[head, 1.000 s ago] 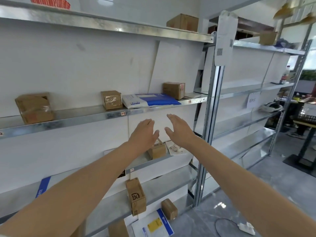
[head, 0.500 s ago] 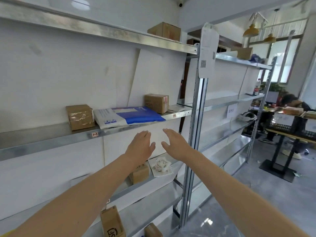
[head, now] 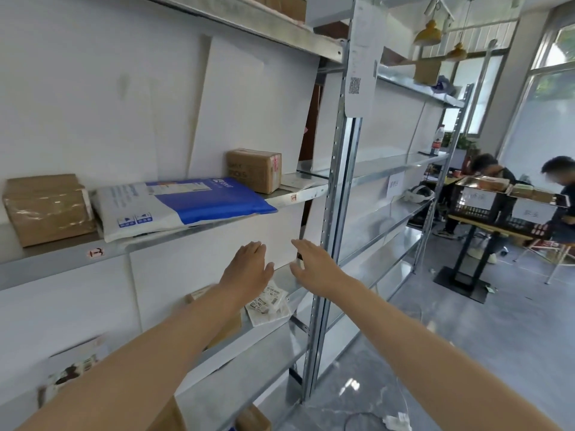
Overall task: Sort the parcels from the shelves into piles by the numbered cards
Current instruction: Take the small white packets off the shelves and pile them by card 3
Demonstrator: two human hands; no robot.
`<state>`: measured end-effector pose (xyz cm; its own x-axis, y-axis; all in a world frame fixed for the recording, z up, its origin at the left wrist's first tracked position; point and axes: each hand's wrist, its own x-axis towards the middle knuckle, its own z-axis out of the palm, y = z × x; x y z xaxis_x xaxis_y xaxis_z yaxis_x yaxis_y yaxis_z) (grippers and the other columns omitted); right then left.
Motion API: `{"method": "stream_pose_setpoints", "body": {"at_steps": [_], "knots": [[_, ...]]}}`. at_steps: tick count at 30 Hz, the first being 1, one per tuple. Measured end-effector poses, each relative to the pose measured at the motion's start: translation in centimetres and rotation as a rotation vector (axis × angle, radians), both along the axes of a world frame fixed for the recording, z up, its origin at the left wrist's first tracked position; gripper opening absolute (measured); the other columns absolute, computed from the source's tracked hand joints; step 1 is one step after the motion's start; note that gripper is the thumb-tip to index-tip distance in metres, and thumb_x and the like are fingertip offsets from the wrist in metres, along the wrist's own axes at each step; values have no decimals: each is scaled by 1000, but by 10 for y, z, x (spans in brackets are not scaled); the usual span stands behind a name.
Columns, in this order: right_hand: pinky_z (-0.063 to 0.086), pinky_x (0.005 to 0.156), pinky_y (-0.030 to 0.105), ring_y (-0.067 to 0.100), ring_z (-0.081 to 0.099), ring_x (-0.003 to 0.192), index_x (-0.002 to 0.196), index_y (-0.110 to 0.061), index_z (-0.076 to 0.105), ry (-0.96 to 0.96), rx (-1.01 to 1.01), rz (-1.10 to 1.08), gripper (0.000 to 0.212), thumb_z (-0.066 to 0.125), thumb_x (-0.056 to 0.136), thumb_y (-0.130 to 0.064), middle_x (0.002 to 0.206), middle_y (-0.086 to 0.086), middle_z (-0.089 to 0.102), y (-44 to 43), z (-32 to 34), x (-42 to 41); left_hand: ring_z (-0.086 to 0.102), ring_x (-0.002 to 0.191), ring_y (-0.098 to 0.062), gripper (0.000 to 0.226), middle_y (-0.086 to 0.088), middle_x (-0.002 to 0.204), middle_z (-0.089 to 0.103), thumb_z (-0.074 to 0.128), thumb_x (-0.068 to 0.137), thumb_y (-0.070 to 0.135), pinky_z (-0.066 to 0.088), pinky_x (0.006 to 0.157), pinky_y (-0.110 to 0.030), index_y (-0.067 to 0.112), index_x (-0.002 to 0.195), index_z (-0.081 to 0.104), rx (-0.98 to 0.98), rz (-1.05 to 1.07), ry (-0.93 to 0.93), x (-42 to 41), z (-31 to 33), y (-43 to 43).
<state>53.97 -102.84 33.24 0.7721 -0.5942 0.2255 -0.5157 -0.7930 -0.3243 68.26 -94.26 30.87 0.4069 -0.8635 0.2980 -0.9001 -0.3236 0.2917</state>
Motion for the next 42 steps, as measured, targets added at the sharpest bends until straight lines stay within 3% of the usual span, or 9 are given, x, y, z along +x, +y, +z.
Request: {"method": "stream_pose_setpoints", "body": {"at_steps": [6, 15, 18, 24, 29, 37, 42], "knots": [[17, 116, 32, 24, 25, 144, 152, -8, 21, 74, 18, 24, 59, 43, 100, -24, 157, 9, 25, -15, -22, 13, 38, 130, -21, 44, -5, 142, 42, 41, 100, 31, 35, 106, -33, 8, 137, 39, 38, 14, 18, 4, -24, -3], [19, 117, 34, 24, 26, 144, 150, -6, 24, 41, 55, 138, 58, 45, 98, -22, 155, 11, 29, -36, -44, 51, 24, 143, -23, 54, -9, 154, 27, 37, 101, 31, 20, 115, -30, 5, 147, 27, 124, 95, -54, 21, -40, 3], [20, 118, 34, 24, 27, 143, 150, -5, 25, 32, 80, 164, 58, 45, 99, -22, 155, 11, 29, -49, -53, 57, 25, 142, -24, 51, -11, 152, 31, 38, 101, 29, 21, 114, -31, 3, 145, 31, 153, 126, -42, 28, -45, -4], [19, 117, 33, 23, 27, 143, 151, -7, 24, 60, 108, 199, 58, 44, 99, -22, 155, 8, 29, -92, -72, 66, 34, 135, -25, 46, -10, 146, 38, 42, 99, 28, 28, 110, -31, 2, 137, 39, 153, 147, -77, 30, -58, -36], [17, 118, 33, 21, 24, 145, 151, -8, 22, 81, 161, 199, 58, 43, 100, -23, 157, 7, 27, -134, -84, 74, 29, 139, -22, 49, -8, 151, 32, 41, 100, 29, 26, 112, -31, 5, 143, 35, 185, 119, -127, 35, -61, -77], [16, 117, 32, 21, 22, 145, 152, -9, 19, 128, 213, 214, 59, 42, 100, -24, 157, 6, 25, -194, -115, 99, 39, 130, -22, 38, -8, 138, 45, 44, 98, 28, 31, 105, -30, 5, 129, 47, 207, 174, -65, 55, -90, -133], [20, 118, 36, 24, 22, 145, 152, -6, 18, 194, 296, 230, 61, 43, 99, -26, 157, 9, 23, -221, -144, 119, 35, 133, -20, 41, -5, 139, 45, 40, 99, 27, 14, 117, -32, 6, 134, 44, 302, 236, -48, 69, -114, -149]]}}
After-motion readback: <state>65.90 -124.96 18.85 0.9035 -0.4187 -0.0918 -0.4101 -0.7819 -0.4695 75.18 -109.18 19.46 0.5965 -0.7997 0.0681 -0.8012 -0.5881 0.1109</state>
